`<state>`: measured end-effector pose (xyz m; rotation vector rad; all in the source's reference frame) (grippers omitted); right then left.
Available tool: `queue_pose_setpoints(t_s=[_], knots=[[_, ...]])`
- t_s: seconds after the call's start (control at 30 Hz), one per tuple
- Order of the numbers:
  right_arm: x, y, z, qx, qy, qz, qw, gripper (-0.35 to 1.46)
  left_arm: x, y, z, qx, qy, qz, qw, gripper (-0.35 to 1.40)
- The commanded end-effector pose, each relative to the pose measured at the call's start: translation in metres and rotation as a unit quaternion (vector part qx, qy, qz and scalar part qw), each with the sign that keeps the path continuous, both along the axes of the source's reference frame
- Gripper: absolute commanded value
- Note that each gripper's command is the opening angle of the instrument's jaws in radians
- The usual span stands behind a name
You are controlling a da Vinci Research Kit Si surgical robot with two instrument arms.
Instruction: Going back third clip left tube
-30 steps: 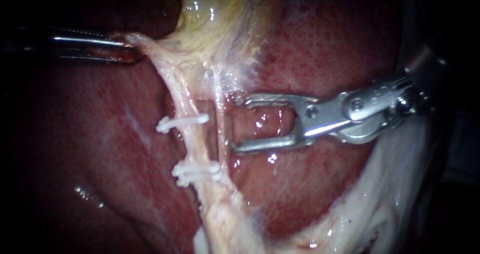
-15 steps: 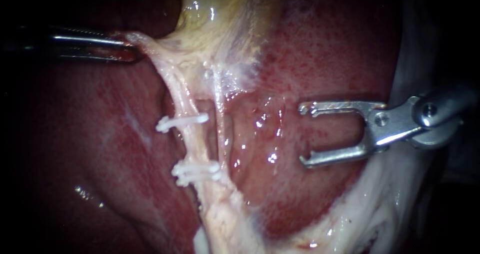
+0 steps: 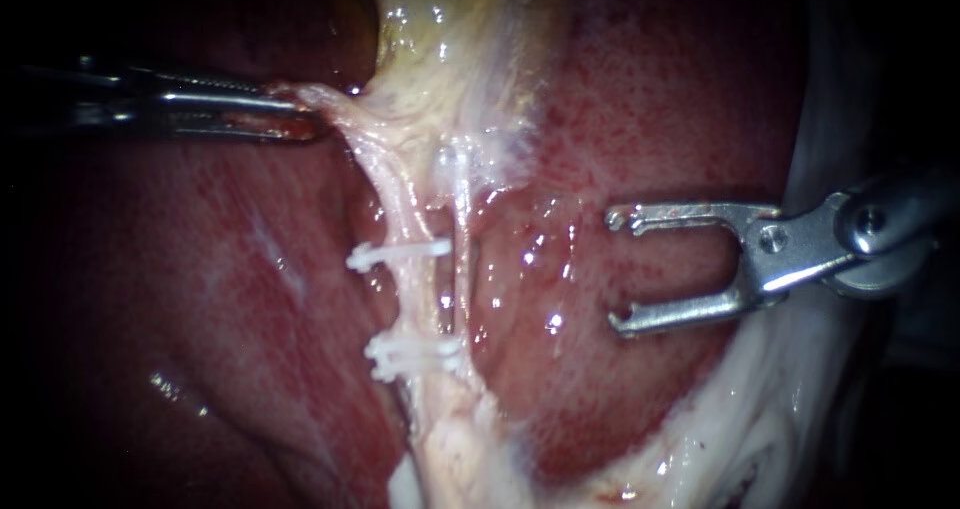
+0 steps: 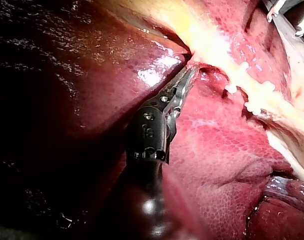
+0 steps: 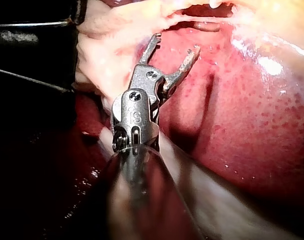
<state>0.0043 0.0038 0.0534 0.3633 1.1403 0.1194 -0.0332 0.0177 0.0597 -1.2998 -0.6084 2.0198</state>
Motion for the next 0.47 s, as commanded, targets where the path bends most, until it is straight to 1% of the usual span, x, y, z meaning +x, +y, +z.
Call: queue_pose_setpoints(t_s=[0.03,0.2,0.47], knots=[[0.0000,0.0000,0.0000,0.000,0.000,0.000,1.0000,0.49,-0.0001,-0.0001,0.0002,0.001,-0.001,0.001,1.0000,-0.35],[-0.0001,0.0000,0.0000,0.000,0.000,0.000,1.0000,0.49,-0.0005,-0.0003,0.0007,0.002,-0.003,0.004,1.0000,-0.35],[-0.0001,-0.0001,0.0000,-0.003,0.001,-0.001,1.0000,0.50,-0.0002,-0.0003,0.0004,0.003,-0.005,0.008,1.0000,-0.35]])
